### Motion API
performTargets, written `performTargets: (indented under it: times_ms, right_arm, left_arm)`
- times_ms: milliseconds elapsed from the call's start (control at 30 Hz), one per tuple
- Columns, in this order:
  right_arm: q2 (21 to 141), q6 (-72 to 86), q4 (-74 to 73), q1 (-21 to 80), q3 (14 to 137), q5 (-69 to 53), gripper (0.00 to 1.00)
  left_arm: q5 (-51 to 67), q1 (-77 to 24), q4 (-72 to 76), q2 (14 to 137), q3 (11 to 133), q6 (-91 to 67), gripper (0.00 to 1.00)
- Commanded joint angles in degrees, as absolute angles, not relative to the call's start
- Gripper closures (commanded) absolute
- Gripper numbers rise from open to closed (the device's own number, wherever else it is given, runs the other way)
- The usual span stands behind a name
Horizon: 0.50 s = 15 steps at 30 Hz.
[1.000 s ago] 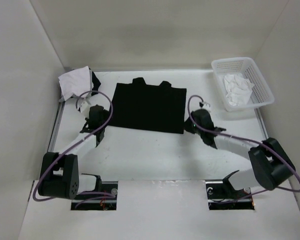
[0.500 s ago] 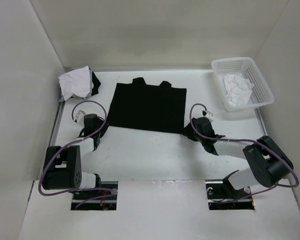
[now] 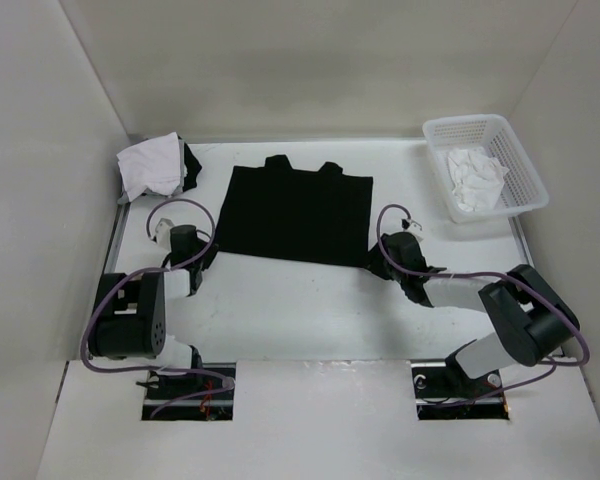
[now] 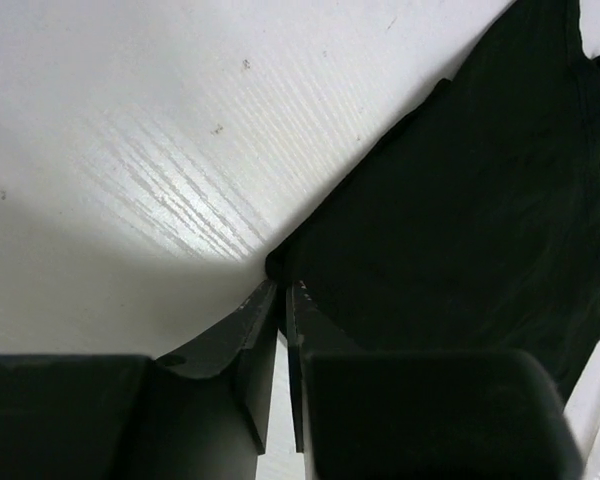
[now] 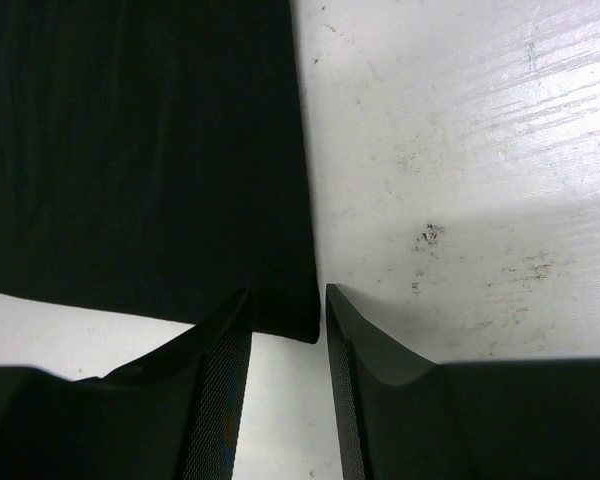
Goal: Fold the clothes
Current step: Fold the tank top
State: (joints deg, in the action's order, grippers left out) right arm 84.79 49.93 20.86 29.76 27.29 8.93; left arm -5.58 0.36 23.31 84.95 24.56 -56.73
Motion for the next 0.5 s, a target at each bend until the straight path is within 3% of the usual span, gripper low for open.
performTargets:
  times_ms: [0, 267, 400, 467]
  right_arm:
    - [85.69, 49.83, 19.07, 30.28, 28.74, 8.26, 0.61]
    - [86.30, 50.54, 17.41, 30.28, 29.00, 8.79, 0.65]
    - [87.19, 50.45, 18.46, 30.28, 29.44, 8.17, 0.90]
    - [85.27, 50.28, 18.54, 30.28, 29.18, 8.61, 0.96]
  left_arm:
    - [-5.71, 0.40, 25.48, 87.09, 26.45, -57.57, 0.94]
    - [-6.59, -0.48, 27.33, 87.63, 26.11, -58.89, 1.00]
    - [-6.94, -0.31, 26.98, 84.74, 24.88, -58.89, 1.00]
    - [-7.12, -0.22, 26.63, 81.93, 24.00, -59.15, 1.00]
